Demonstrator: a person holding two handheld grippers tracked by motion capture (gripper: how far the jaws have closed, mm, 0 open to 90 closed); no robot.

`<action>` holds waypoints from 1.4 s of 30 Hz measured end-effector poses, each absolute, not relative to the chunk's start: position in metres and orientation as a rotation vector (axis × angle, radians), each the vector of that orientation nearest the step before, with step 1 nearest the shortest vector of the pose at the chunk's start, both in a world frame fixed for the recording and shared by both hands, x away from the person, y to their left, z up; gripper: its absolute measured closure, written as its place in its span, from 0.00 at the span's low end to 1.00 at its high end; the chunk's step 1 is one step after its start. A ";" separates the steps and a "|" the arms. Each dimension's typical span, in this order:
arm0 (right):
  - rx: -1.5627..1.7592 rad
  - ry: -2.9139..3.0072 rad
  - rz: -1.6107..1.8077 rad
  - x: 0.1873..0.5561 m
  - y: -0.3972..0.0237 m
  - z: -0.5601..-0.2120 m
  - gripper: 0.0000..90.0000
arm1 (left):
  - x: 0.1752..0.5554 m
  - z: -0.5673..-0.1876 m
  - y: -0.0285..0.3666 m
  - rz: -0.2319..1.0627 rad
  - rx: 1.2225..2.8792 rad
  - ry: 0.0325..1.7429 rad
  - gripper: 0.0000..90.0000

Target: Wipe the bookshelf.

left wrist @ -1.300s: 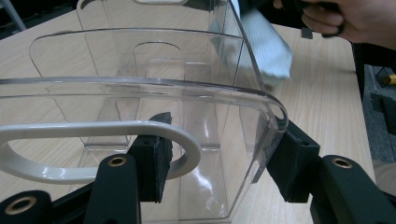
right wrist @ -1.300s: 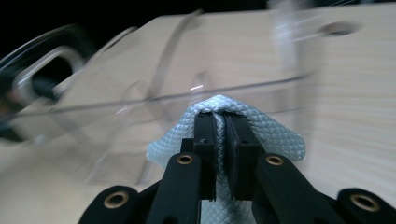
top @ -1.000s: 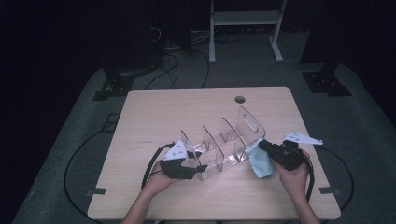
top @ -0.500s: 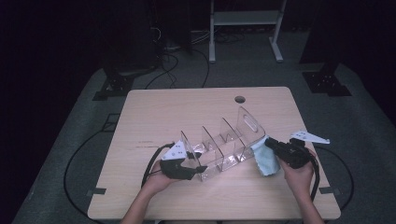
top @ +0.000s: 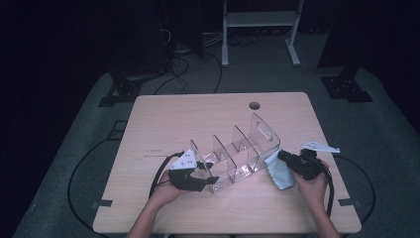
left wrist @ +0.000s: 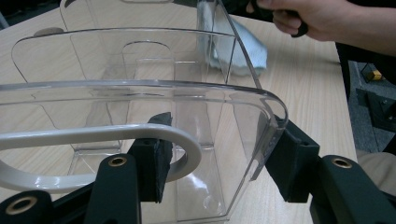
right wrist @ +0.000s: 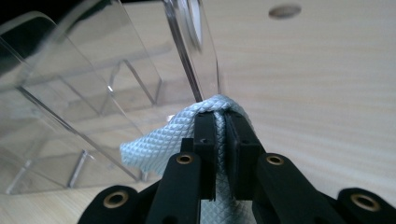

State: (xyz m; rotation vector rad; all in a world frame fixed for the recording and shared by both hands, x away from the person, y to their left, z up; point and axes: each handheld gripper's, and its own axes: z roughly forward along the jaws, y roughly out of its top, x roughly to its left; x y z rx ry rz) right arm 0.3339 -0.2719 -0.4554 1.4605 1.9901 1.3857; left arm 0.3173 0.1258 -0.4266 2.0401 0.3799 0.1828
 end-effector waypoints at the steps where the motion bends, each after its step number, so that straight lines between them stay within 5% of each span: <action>1: 1.476 2.010 1.374 0.336 -0.271 -0.460 0.92 | 0.317 -0.427 0.126 0.183 2.040 0.379 0.51; 6: 1.567 2.092 1.305 0.346 -0.271 -0.484 0.92 | 0.317 -0.427 0.126 0.182 2.038 0.379 0.51; 12: 1.492 1.998 1.393 0.337 -0.271 -0.462 0.92 | 0.317 -0.427 0.126 0.178 2.035 0.374 0.51; 19: 1.573 2.119 1.281 0.344 -0.267 -0.488 0.92 | 0.317 -0.428 0.126 0.175 2.035 0.370 0.51; 25: 1.496 2.035 1.348 0.337 -0.267 -0.469 0.92 | 0.317 -0.428 0.126 0.169 2.031 0.369 0.51; 42: 1.534 2.118 1.288 0.340 -0.261 -0.483 0.92 | 0.317 -0.428 0.126 0.169 2.030 0.370 0.51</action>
